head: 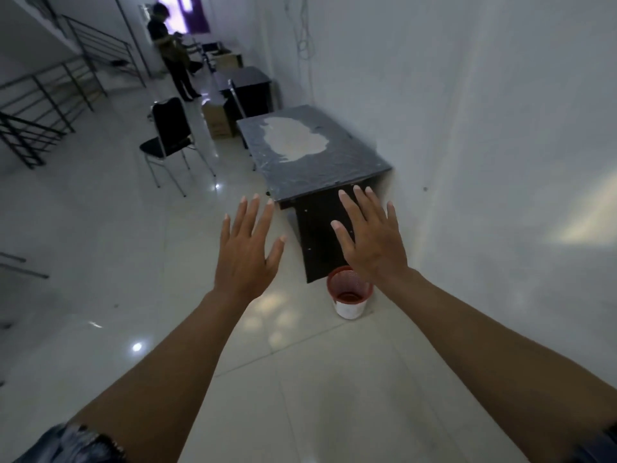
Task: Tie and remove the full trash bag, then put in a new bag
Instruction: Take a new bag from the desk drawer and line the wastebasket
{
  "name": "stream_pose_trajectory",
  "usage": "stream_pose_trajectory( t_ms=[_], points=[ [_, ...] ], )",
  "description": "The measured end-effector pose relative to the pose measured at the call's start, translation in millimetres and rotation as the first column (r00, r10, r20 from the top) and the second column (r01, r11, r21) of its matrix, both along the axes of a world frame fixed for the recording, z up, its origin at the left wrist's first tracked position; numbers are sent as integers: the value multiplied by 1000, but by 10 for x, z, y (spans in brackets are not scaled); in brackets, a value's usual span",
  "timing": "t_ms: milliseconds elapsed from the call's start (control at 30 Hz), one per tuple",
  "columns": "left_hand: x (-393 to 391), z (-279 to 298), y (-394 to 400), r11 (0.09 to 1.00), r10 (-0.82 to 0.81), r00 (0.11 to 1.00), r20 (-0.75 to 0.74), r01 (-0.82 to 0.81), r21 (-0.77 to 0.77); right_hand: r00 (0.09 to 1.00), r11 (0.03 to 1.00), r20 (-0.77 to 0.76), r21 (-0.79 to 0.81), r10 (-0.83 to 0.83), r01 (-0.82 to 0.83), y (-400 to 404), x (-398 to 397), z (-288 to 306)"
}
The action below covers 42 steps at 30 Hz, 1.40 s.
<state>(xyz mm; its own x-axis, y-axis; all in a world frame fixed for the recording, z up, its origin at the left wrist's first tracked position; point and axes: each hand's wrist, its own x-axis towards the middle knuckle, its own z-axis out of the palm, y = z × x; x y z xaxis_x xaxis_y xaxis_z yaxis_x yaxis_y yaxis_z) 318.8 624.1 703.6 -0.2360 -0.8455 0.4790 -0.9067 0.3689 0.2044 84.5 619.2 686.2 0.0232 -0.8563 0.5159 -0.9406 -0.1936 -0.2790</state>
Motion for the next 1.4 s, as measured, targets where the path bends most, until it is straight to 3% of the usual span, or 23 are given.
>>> stream_pose_trajectory(
  t_ms=[300, 600, 900, 1167, 1400],
  points=[
    [1313, -167, -1977, 996, 89, 996, -21, -89, 24, 994, 994, 13, -3, 107, -107, -2108, 1188, -166],
    [2230, -461, -4122, 992, -58, 998, 20, 56, 113, 997, 997, 46, 44, -63, 61, -3963, 2103, -555],
    [2169, -791, -6288, 949, -279, 959, 47, 268, 169, 965, 967, 68, 51, -255, 252, -5512, 2208, -986],
    [1930, -1246, -7967, 885, -394, 916, 78, 356, 300, 925, 910, 17, 187, -380, 371, -7112, 1856, -1184],
    [1613, -1528, -9195, 744, -607, 794, 36, 552, 377, 826, 799, 5, 257, -564, 544, -7822, 1867, -1444]
  ],
)
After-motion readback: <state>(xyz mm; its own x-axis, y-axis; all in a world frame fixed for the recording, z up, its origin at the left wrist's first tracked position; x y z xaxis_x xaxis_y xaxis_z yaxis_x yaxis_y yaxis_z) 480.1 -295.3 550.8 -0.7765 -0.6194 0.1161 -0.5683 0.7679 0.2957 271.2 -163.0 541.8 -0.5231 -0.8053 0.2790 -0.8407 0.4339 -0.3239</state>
